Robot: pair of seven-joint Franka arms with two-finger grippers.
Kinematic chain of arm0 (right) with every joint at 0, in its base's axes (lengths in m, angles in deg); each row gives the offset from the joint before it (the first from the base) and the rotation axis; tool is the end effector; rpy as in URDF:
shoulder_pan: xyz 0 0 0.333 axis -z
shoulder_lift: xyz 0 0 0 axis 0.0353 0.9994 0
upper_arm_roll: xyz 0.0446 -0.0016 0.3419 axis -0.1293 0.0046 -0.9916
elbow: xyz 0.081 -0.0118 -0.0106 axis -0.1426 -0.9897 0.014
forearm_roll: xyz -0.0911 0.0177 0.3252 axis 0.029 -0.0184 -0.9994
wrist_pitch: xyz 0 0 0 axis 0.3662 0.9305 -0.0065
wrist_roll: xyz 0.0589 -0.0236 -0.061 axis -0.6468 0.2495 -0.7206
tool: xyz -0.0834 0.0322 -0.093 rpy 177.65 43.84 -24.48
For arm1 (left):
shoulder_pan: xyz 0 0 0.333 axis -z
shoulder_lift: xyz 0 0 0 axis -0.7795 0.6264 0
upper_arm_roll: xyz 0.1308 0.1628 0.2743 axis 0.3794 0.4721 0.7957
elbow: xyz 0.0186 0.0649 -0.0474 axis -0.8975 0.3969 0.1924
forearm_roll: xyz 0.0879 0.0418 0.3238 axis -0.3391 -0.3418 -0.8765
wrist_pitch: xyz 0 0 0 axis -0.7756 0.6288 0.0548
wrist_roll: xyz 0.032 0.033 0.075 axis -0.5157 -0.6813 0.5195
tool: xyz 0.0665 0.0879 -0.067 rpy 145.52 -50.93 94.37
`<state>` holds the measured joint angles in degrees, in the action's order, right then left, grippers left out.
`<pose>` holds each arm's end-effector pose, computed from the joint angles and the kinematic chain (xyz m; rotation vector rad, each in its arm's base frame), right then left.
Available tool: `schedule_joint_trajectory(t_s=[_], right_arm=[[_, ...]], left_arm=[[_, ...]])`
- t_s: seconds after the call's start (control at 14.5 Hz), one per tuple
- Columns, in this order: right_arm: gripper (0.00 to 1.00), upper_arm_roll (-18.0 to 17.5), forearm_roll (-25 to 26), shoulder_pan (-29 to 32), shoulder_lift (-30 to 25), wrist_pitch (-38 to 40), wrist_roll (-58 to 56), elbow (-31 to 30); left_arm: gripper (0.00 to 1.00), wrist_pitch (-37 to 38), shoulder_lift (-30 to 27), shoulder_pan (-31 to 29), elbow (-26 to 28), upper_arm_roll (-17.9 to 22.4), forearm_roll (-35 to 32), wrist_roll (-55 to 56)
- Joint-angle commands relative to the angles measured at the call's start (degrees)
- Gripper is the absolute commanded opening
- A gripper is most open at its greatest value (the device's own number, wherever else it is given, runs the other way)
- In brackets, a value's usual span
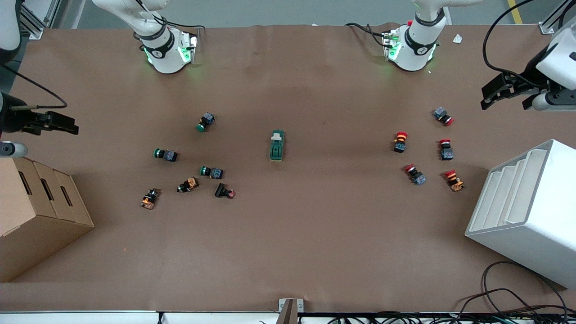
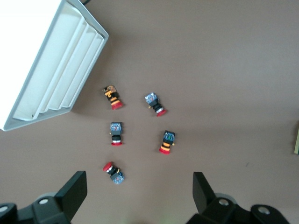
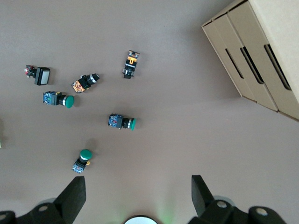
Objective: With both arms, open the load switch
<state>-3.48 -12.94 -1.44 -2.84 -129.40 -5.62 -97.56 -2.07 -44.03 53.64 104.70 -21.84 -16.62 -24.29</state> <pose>0.5067 -0.0292 0.5939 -3.1309 -0.0101 0.2574 0.4542 -0.0485 0.6457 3.1403 -0.0455 0.0129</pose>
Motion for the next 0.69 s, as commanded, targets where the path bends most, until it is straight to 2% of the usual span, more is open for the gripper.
schedule_joint_trajectory(t_s=[0.0, 0.35, 0.62], right_arm=[[1.00, 1.4, 0.4, -1.5, -5.6, -2.1, 0.0, -6.3], [1.00, 1.3, 0.8, -1.2, -9.5, -1.7, 0.0, -8.1], [1.00, 1.3, 0.8, -0.9, -12.9, -0.6, 0.0, -8.7]], left_arm=[[1.00, -0.6, -2.7, 1.4, 2.5, 0.5, 0.6, 0.2], [1.00, 0.1, 2.4, 1.2, -4.4, 0.2, 0.6, -0.4], [1.00, 0.6, 2.7, 1.3, -4.6, 0.2, -0.5, -0.1]])
